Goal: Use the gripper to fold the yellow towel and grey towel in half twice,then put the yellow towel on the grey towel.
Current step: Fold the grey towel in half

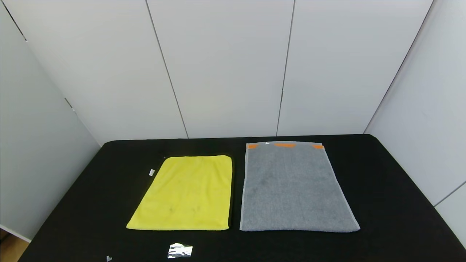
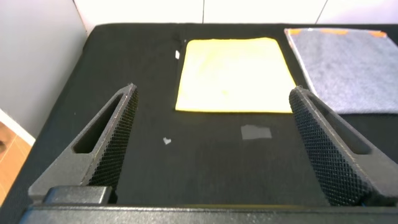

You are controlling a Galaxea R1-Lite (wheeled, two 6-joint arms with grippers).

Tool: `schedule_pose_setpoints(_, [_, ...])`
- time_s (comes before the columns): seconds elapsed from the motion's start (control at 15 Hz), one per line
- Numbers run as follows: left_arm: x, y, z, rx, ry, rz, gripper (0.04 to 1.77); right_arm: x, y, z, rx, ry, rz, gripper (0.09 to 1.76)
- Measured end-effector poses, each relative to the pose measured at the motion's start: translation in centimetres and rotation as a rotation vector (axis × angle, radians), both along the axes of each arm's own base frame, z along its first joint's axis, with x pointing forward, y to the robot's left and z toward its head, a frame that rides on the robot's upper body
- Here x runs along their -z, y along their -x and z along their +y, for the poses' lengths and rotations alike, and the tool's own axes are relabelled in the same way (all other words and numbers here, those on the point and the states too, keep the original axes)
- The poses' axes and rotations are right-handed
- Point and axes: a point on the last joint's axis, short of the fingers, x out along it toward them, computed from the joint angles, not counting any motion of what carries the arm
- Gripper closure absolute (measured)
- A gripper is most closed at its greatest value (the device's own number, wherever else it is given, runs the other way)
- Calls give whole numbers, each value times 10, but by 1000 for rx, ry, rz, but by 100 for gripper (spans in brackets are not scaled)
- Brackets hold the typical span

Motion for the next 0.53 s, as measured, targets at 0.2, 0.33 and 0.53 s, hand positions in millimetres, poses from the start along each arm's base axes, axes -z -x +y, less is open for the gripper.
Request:
schedule_pose_setpoints(0.2, [0, 0, 0, 0, 0, 0, 9, 0, 0, 0, 0, 0, 0, 14])
schedule_pose_setpoints(0.33, [0, 0, 0, 0, 0, 0, 9, 0, 0, 0, 0, 0, 0, 14])
schedule_pose_setpoints(0.53, [0, 0, 0, 0, 0, 0, 9, 0, 0, 0, 0, 0, 0, 14])
